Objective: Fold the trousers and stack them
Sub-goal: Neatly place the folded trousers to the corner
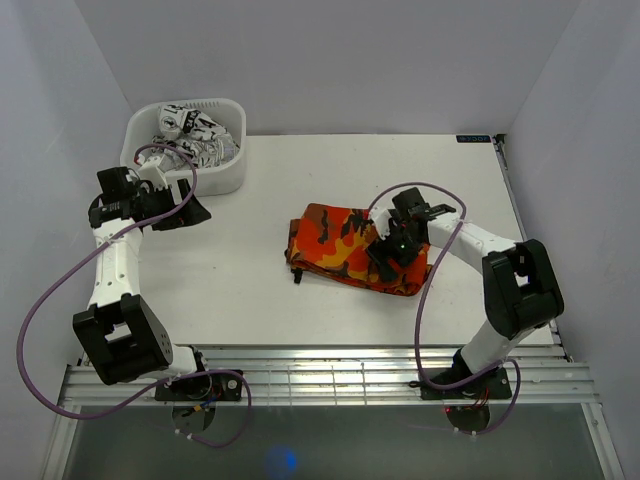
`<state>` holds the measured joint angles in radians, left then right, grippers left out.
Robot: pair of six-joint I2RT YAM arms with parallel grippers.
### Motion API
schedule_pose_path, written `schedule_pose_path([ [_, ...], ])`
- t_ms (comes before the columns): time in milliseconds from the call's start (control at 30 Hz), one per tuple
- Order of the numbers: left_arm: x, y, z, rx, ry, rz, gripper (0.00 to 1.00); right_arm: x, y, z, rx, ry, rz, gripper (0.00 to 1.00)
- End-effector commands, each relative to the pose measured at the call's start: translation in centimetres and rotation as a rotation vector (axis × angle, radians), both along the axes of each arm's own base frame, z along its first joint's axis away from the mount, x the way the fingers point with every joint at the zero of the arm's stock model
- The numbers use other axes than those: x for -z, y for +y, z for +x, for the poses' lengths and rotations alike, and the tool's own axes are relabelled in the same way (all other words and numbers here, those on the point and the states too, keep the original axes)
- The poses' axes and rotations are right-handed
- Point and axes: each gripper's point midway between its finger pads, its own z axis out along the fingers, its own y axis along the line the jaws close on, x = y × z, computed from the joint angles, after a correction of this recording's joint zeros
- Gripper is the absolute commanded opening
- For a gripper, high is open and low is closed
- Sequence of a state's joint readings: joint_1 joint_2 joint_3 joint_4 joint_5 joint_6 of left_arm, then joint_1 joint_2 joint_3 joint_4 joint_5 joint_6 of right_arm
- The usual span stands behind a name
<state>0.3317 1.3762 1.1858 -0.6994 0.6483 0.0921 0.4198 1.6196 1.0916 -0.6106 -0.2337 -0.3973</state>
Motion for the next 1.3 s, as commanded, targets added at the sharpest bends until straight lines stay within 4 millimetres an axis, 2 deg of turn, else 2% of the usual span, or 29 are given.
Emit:
schedule_pose_path([
  [0, -1.4, -0.2, -0.2, 0.014, -0.049, 0.006, 0.98, 4.3, -4.5, -2.7, -0.112, 0.078, -0.132, 0.88],
  [33, -1.5, -0.2, -0.2, 0.015, -0.049, 0.005, 0.98, 5.0, -5.7, -2.6, -0.136, 0.063, -0.159, 0.87],
  [67, -1.4, -0.3, -0.1, 0.017, -0.046, 0.002, 0.98, 5.5, -7.3, -1.2, -0.196, -0.006, -0.182, 0.87],
  [100, -1.1, -0.3, -0.1, 0.018, -0.041, 0.003, 0.98, 6.4, -8.4, -1.2, -0.226, -0.014, -0.203, 0.86],
  [167, -0.9, -0.3, 0.0, 0.018, -0.033, -0.002, 0.98, 6.6, -10.1, 0.6, -0.277, -0.065, -0.226, 0.85],
  [200, -0.6, -0.3, 0.1, 0.019, -0.026, -0.012, 0.98, 7.0, -10.4, 1.2, -0.284, -0.059, -0.226, 0.84],
  [233, -0.5, -0.3, 0.2, 0.020, -0.024, -0.013, 0.98, 5.8, -9.8, 3.3, -0.290, -0.109, -0.198, 0.83],
  [300, -0.4, -0.2, 0.3, 0.016, -0.021, -0.015, 0.98, 4.5, -9.1, 5.4, -0.341, -0.183, -0.177, 0.83],
  [333, -0.3, -0.2, 0.3, 0.017, -0.020, -0.013, 0.98, 3.1, -8.7, 7.0, -0.352, -0.243, -0.171, 0.84],
  [400, -0.5, -0.1, 0.4, 0.019, -0.027, -0.001, 0.98, 1.4, -8.3, 9.1, -0.334, -0.301, -0.173, 0.85],
  [433, -0.7, 0.0, 0.4, 0.020, -0.034, 0.005, 0.98, -1.0, -8.3, 11.2, -0.289, -0.348, -0.183, 0.86],
  [533, -1.3, 0.1, 0.2, 0.024, -0.057, 0.029, 0.98, -4.0, -7.6, 11.8, -0.084, -0.295, -0.103, 0.88],
  [600, -1.3, 0.0, 0.0, 0.028, -0.061, 0.031, 0.98, -7.5, -6.7, 11.9, 0.026, -0.330, -0.024, 0.90],
  [633, -1.1, -0.1, -0.1, 0.031, -0.058, 0.029, 0.98, -8.5, -5.8, 11.7, 0.151, -0.302, 0.059, 0.91],
  [700, -0.9, -0.2, -0.3, 0.031, -0.054, 0.023, 0.98, -10.2, -4.9, 11.0, 0.256, -0.283, 0.125, 0.91],
  [733, -0.7, -0.3, -0.4, 0.031, -0.050, 0.019, 0.98, -10.2, -4.1, 10.5, 0.348, -0.232, 0.172, 0.91],
  [800, -0.6, -0.3, -0.5, 0.023, -0.041, 0.011, 0.98, -9.5, -2.8, 9.6, 0.442, -0.176, 0.188, 0.90],
  [833, -0.6, -0.3, -0.5, 0.021, -0.041, 0.012, 0.98, -8.8, -3.3, 9.6, 0.535, -0.166, 0.139, 0.88],
  [867, -0.6, -0.3, -0.5, 0.019, -0.041, 0.013, 0.98, -8.1, -1.8, 8.7, 0.584, -0.098, 0.151, 0.87],
  [900, -0.7, -0.3, -0.5, 0.016, -0.041, 0.013, 0.98, -6.5, -1.5, 7.7, 0.612, -0.017, 0.104, 0.88],
  [967, -0.6, -0.3, -0.5, 0.011, -0.039, 0.011, 0.98, -4.8, -0.1, 6.2, 0.622, 0.060, 0.070, 0.87],
  [1000, -0.6, -0.2, -0.5, 0.007, -0.036, 0.005, 0.98, -4.2, 0.3, 6.5, 0.613, 0.031, 0.056, 0.87],
  [1033, -0.6, -0.3, -0.6, 0.007, -0.034, 0.004, 0.98, -3.1, -0.6, 6.5, 0.632, -0.013, -0.013, 0.87],
  [1100, -0.6, -0.3, -0.5, 0.002, -0.032, 0.002, 0.98, -1.2, 0.2, 5.9, 0.595, -0.006, -0.063, 0.87],
  [1167, -0.5, -0.3, -0.6, 0.002, -0.031, 0.004, 0.98, 1.4, -0.4, 5.2, 0.594, 0.015, -0.158, 0.86],
  [1267, -0.4, -0.2, -0.6, -0.001, -0.029, 0.005, 0.98, 4.1, -1.9, 5.1, 0.621, 0.024, -0.264, 0.86],
])
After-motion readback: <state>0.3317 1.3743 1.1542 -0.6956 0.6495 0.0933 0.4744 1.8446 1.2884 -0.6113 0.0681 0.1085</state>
